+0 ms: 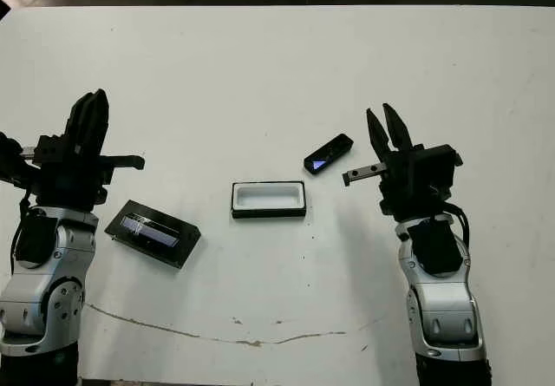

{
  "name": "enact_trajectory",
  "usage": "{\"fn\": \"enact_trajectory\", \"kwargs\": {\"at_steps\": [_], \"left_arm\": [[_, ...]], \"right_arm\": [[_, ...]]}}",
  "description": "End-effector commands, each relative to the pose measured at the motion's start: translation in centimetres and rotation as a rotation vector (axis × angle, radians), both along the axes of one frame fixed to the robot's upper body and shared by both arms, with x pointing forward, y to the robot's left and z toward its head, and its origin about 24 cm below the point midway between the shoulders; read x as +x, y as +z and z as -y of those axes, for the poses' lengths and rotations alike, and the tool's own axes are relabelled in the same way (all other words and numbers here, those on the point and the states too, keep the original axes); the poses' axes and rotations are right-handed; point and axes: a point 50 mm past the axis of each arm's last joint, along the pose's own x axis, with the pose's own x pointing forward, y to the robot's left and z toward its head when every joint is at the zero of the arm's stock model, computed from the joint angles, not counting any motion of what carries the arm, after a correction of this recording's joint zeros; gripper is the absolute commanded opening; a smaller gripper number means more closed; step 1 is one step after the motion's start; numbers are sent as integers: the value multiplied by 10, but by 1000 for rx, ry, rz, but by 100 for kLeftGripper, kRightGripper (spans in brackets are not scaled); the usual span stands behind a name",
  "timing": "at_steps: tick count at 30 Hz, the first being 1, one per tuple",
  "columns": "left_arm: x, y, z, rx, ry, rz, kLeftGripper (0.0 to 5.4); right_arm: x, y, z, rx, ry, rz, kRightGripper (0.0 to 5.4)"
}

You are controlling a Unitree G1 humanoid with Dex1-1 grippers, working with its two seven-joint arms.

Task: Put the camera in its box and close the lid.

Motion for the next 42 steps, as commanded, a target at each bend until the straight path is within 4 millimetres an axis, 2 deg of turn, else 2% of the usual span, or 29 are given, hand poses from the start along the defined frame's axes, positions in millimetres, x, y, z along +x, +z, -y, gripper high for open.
{"fn": "enact_trajectory", "kwargs": {"at_steps": [1, 11, 17, 24, 30, 36, 42], "left_arm": [[-2, -6, -2, 17, 10, -35, 1], [2, -6, 1, 25, 7, -36, 1], [0, -5, -2, 18, 11, -29, 1], [-2, -5, -4, 23, 19, -29, 1], [-1, -4, -5, 35, 21, -30, 1], [-2, -3, -5, 40, 22, -28, 1], [-3, -4, -3, 30, 17, -31, 1]], "right_arm": [[-1, -7, 2, 2, 1, -39, 0], [5, -7, 5, -28, -8, -35, 0], [18, 14, 14, -141, -10, 22, 0], [55, 49, 24, -373, -23, 51, 0], [97, 67, 27, -525, 32, 9, 0], [131, 66, 20, -706, 114, -136, 0], [148, 54, 3, -907, 242, -369, 0]]}}
